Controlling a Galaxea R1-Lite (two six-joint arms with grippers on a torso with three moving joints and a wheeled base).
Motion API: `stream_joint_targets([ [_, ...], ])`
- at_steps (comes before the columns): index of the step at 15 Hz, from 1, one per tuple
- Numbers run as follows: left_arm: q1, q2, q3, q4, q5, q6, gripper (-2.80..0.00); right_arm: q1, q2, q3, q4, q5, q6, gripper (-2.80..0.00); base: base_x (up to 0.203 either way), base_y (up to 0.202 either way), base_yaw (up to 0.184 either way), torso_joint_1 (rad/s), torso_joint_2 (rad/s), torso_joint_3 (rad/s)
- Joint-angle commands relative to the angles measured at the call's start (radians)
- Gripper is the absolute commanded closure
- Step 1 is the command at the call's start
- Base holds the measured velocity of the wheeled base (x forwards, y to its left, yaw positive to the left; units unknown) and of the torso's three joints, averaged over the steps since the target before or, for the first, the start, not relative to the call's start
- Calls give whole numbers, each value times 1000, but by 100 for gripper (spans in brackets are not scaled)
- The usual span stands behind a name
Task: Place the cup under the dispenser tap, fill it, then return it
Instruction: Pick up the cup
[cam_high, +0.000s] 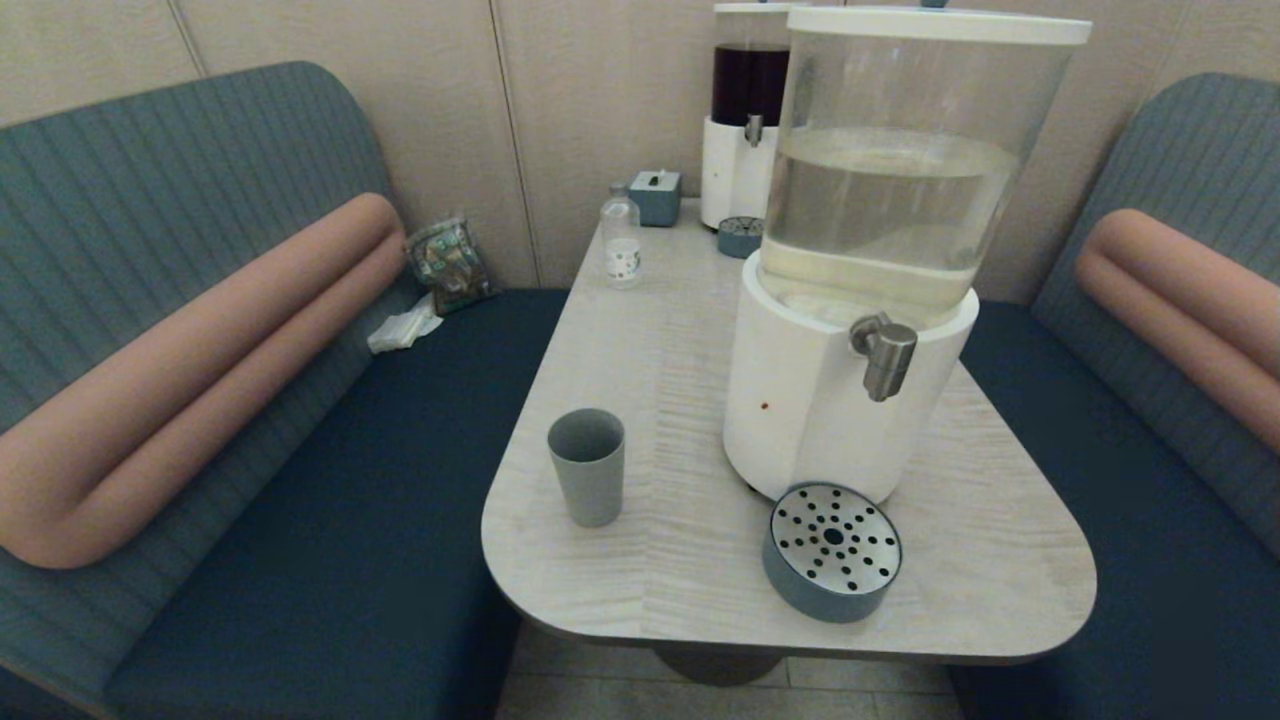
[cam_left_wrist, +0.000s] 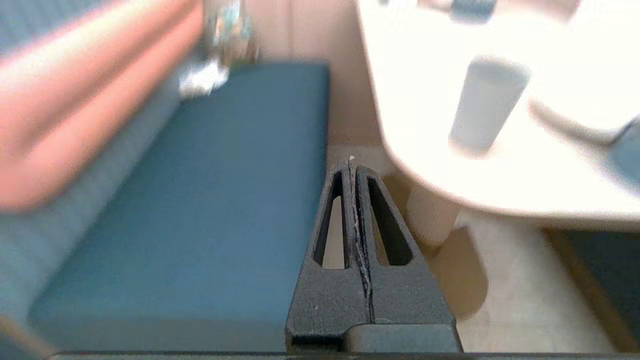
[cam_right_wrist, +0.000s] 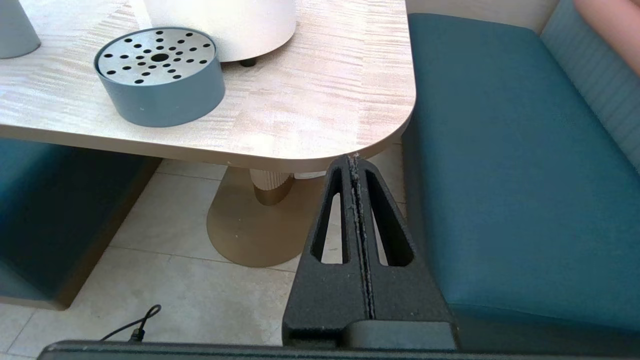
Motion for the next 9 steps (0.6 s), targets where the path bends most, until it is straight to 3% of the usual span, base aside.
stream_joint_targets([
  [1,0,39,-98,25,-19,2,0,0,0,0,0,1,-1,0,0,0,0,0,0,0],
  [5,-10,282,-230,48,-152,9,0,0,-1,0,0,1,-1,0,0,0,0,0,0,0],
  [7,-17,454,-255,-55,-225,39,0,0,-1,0,0,1,-3,0,0,0,0,0,0,0],
  [9,-20,617,-263,-251,-259,101,0,0,-1,0,0,1,-1,0,0,0,0,0,0,0],
])
